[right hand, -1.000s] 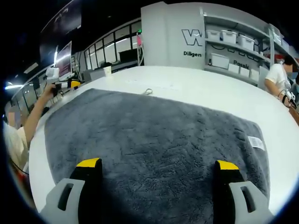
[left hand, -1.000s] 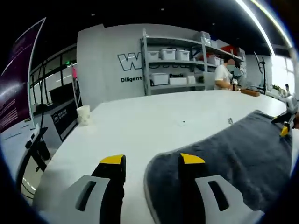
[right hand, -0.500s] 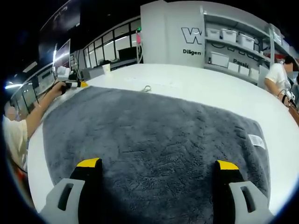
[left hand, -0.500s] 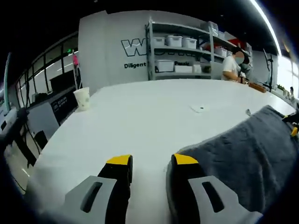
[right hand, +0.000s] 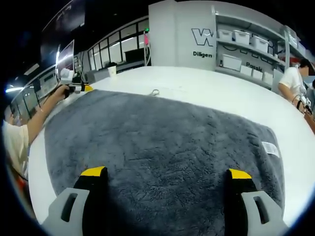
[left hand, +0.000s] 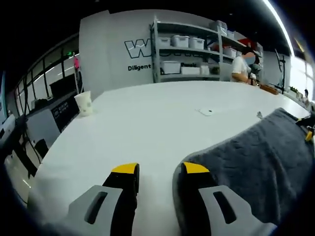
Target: Open the folded towel by lifting each exposed corner and separating the folded layers until the towel lies flat within the target outline without major curled edges
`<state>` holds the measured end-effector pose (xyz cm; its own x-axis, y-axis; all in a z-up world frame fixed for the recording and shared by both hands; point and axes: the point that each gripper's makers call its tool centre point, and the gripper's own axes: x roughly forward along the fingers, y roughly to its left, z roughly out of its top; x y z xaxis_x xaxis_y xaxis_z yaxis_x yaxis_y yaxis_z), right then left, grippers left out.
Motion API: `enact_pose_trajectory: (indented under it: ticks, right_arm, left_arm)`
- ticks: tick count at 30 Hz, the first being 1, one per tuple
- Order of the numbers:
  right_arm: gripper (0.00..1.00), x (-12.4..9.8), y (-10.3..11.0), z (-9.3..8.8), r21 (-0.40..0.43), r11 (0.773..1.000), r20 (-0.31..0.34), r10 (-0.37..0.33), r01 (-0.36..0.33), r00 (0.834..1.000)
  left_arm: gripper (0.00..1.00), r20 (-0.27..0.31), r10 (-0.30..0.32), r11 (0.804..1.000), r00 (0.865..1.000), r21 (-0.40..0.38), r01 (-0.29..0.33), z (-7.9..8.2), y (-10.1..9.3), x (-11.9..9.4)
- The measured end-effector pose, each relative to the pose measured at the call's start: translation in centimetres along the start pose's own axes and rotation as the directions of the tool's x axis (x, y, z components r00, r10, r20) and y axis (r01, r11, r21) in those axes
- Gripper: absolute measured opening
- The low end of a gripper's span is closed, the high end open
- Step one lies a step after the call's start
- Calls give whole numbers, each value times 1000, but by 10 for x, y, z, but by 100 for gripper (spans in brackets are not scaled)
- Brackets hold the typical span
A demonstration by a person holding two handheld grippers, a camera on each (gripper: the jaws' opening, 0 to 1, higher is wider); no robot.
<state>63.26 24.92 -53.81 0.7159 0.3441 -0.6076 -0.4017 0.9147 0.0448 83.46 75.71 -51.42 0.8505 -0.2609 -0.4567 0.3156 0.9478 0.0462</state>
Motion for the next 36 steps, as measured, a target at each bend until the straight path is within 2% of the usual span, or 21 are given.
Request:
enact_pose_trajectory:
  ticks: [3, 12, 23, 36]
  right_arm:
    - [99, 0, 0, 0, 2, 1000, 1, 1, -1, 1000]
    - [99, 0, 0, -1, -3, 1000, -4, 1, -1, 1000]
    - [99, -1, 2, -2, -8, 1000, -7, 0, 0, 1000]
    - [99, -1, 0, -1, -10, 1000, -8, 0, 0, 1000]
  left_arm:
    - [32, -24, 11, 999, 1000, 31, -10, -6, -1, 3]
    - [29, -32, 7, 997, 999, 72, -5, -9, -5, 5]
    - [32, -31, 86, 981, 996, 175, -79, -4, 3, 5]
    - [31, -37, 143, 963, 989, 237, -130, 2, 7, 12]
